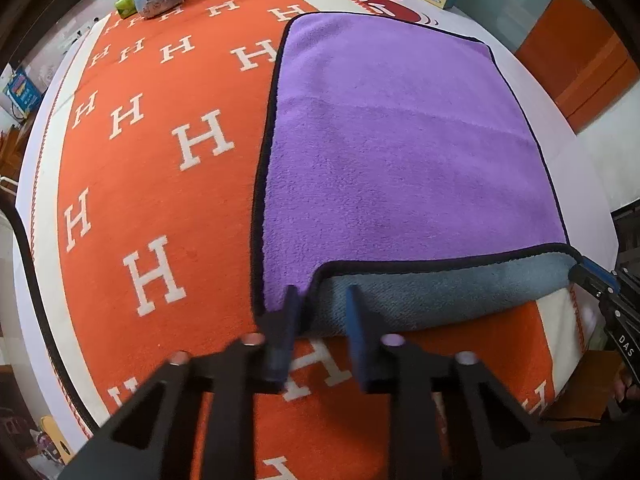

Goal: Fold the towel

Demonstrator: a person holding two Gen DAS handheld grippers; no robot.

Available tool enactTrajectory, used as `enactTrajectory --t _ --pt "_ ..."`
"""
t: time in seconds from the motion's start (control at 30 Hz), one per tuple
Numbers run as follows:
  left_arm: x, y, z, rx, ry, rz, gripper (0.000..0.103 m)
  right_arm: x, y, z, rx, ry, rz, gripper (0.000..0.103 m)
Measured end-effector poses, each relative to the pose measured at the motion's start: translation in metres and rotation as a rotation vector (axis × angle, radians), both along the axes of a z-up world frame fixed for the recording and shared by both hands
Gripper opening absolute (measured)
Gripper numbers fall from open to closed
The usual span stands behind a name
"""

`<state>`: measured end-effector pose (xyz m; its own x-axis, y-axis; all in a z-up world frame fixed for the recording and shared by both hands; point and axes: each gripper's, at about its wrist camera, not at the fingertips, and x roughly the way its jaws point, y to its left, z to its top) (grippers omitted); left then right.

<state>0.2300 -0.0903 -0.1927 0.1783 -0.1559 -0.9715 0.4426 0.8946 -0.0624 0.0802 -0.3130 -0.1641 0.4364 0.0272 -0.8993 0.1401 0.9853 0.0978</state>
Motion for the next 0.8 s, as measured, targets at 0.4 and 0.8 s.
enactTrajectory --t 0.4,0.8 --pt "0.005 0.01 0.014 -0.01 -0.01 -0.002 0.005 0.001 0.0 0.012 -0.033 -0.033 0.013 0.005" --pt "0.026 0.006 0.075 -0.019 -0.093 -0.026 0.005 0.025 -0.014 0.055 -0.066 -0.103 0.034 0.004"
